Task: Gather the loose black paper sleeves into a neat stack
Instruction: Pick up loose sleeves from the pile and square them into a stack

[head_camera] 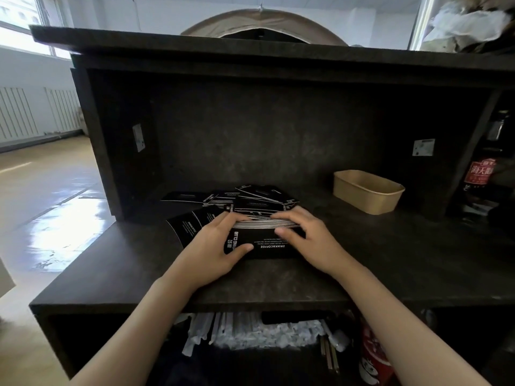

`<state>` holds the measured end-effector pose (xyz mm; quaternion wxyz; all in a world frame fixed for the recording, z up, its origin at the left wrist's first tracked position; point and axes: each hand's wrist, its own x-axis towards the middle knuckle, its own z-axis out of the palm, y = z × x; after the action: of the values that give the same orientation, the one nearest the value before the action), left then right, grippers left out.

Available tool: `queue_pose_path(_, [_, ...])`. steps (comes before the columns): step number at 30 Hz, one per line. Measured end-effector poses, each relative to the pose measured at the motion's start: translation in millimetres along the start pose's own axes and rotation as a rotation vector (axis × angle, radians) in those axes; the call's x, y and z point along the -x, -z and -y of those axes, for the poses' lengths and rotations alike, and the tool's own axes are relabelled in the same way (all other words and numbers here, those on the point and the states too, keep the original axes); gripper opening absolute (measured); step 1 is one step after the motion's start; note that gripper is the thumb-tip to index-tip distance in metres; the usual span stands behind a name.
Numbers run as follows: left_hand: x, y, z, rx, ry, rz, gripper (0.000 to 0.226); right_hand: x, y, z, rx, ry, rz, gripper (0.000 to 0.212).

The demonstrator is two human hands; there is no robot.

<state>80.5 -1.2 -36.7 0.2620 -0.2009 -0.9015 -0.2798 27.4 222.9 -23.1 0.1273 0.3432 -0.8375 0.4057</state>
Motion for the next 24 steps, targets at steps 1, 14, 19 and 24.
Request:
queue_pose_path(1, [0.1,-0.6,-0.2,0.001,-0.002,0.008,0.050,2.0,-1.8,0.3,0.042,-0.015,0.049,0.039])
queue_pose_path(14, [5.8,15.0,16.6,-0.177,0.684,-0.458,0.037,8.5,4.9,-0.6,0.022,-0.150,-0.117,0.033])
queue_pose_path(19, [5.7,7.0,23.7,-0.411,0.740,-0.052,0.069,8.3,7.1,-5.6,0.031,-0.255,-0.202,0.035])
queue_pose_path(24, [6.2,6.5,24.5,-0.390,0.671,-0.061,0.048,7.1,5.8,-6.6,0.035,-0.285,-0.186,0.034])
